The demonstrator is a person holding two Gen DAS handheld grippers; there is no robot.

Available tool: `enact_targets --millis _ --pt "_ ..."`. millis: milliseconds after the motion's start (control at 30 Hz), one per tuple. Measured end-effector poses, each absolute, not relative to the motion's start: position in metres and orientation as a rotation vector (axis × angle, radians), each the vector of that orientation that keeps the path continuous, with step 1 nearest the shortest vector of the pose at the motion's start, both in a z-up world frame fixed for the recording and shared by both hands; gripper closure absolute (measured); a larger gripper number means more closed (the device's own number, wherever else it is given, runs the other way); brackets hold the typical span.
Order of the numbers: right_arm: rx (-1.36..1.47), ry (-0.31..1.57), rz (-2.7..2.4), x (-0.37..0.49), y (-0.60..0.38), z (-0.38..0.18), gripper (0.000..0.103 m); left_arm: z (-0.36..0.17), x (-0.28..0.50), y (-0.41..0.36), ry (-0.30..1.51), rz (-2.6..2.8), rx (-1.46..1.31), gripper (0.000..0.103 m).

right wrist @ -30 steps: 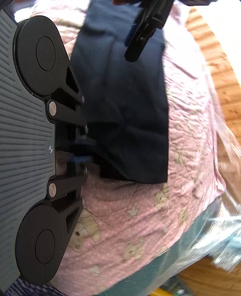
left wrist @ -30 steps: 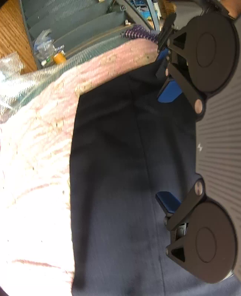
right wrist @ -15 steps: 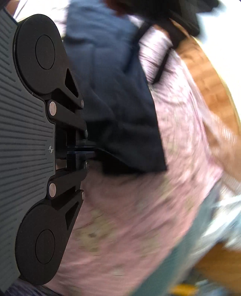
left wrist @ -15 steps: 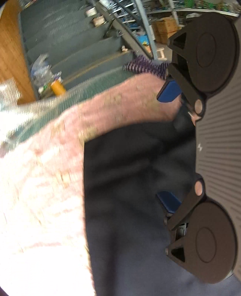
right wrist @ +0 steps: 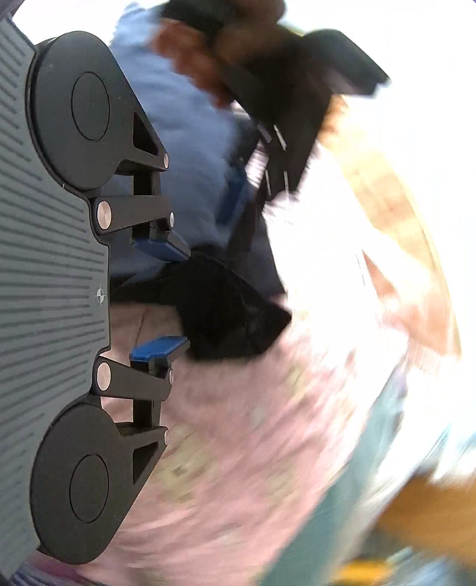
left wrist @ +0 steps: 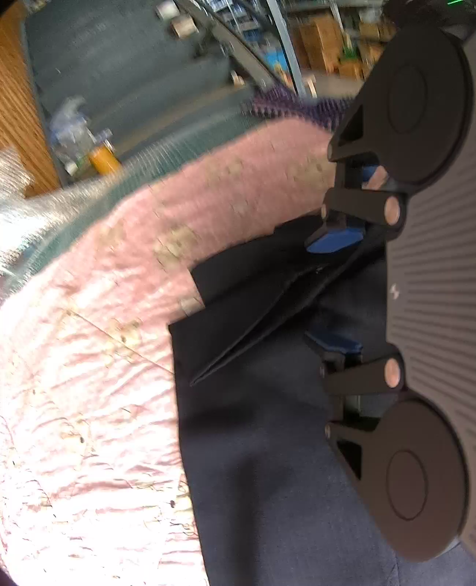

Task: Fold clothes
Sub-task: 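Grasp the black trouser edge with the right gripper while the left gripper grasps the other edge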

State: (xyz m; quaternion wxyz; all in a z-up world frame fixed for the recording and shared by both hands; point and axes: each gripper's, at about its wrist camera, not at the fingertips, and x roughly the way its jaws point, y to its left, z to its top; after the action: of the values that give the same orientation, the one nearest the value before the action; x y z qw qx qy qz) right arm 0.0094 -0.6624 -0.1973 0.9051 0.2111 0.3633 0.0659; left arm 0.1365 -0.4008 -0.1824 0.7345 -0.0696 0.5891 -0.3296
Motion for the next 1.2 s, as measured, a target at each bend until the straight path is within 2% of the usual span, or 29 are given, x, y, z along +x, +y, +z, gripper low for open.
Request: enact_targets --millis 100,233,367,433,500,533,567,633,700,733,767,833,867,967,1133,1200 --pt "0.662 0.784 0.112 0.019 -0.689 -0.213 0.052 -0.18 0.137 -0.397 1.294 -0.75 -0.147 0.055" --pt "0.917 0.823 0.174 0.039 -0.702 -0.231 0.051 -0.182 0.132 -0.394 1.29 -0.757 -0.207 0.033" --pt "0.702 0.905 0.197 0.048 -0.669 -0.228 0.056 -0.181 0.133 -0.397 1.284 -0.756 -0.258 0.015" --pt "0.571 0.893 0.17 0.044 -0.654 -0.22 0.054 -0.18 0.135 -0.401 1.28 -0.756 -0.223 0.013" --pt "0.507 0.817 0.111 0.034 -0.653 -0.21 0.038 -0.181 0.137 -0.402 1.276 -0.759 -0.211 0.012" --pt "0.471 0.795 0.085 0.031 -0.653 -0.208 0.024 -0.182 0.139 -0.402 1.282 -0.754 -0.217 0.011" --pt "0.432 0.794 0.072 0.031 -0.651 -0.209 0.02 -0.185 0.14 -0.401 1.29 -0.748 -0.225 0.011" --pt "0.384 0.802 0.076 0.033 -0.65 -0.213 0.021 -0.19 0.141 -0.402 1.308 -0.741 -0.24 0.011" --pt "0.348 0.815 0.093 0.035 -0.649 -0.218 0.028 -0.192 0.141 -0.404 1.318 -0.745 -0.236 0.011" --pt "0.33 0.821 0.101 0.036 -0.649 -0.22 0.043 -0.192 0.141 -0.406 1.321 -0.751 -0.231 0.011" --pt "0.322 0.825 0.114 0.037 -0.648 -0.221 0.072 -0.192 0.141 -0.408 1.318 -0.758 -0.228 0.011" --pt "0.325 0.827 0.151 0.039 -0.648 -0.218 0.093 -0.192 0.144 -0.411 1.311 -0.772 -0.232 0.011" --pt "0.308 0.82 0.163 0.041 -0.645 -0.217 0.1 -0.191 0.145 -0.412 1.309 -0.779 -0.24 0.01" --pt "0.227 0.785 0.199 0.04 -0.627 -0.205 0.103 -0.191 0.147 -0.416 1.325 -0.817 -0.244 0.006" --pt "0.126 0.743 0.305 0.033 -0.591 -0.187 0.103 -0.204 0.144 -0.427 1.394 -0.884 -0.208 0.006" --pt "0.096 0.735 0.342 0.03 -0.58 -0.184 0.103 -0.208 0.143 -0.429 1.402 -0.896 -0.179 0.013"
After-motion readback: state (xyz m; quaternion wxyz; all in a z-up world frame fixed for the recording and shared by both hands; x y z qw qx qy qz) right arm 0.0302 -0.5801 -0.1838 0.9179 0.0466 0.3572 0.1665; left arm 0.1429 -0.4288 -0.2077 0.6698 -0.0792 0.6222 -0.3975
